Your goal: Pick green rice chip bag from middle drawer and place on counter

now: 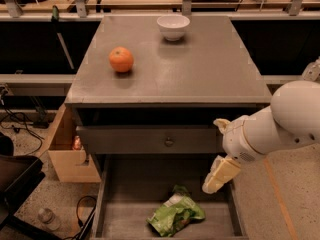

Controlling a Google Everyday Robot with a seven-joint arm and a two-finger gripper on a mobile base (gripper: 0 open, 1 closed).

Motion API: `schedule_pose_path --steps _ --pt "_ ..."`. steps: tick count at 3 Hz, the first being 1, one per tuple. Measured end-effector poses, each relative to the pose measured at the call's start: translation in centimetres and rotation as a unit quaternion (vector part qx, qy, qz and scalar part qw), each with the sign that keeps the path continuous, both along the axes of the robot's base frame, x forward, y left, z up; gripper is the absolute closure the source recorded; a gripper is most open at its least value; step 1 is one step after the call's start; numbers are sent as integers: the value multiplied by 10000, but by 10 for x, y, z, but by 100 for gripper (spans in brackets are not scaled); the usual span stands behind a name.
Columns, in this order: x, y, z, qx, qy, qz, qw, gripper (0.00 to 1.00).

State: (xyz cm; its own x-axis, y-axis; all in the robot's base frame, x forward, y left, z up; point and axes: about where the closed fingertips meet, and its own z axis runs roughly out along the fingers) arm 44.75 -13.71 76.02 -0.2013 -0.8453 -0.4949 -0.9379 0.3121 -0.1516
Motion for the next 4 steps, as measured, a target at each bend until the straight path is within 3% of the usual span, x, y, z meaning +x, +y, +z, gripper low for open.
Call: schedule_pose_path --steps 1,2,3,4 --pt "-5 10 -21 139 46 31 9999 0" --pt "-20 16 -80 408 189 119 9989 0" --pt "-33 10 -159 607 269 642 9957 0" --pt "-41 12 -209 525 212 1695 9839 0"
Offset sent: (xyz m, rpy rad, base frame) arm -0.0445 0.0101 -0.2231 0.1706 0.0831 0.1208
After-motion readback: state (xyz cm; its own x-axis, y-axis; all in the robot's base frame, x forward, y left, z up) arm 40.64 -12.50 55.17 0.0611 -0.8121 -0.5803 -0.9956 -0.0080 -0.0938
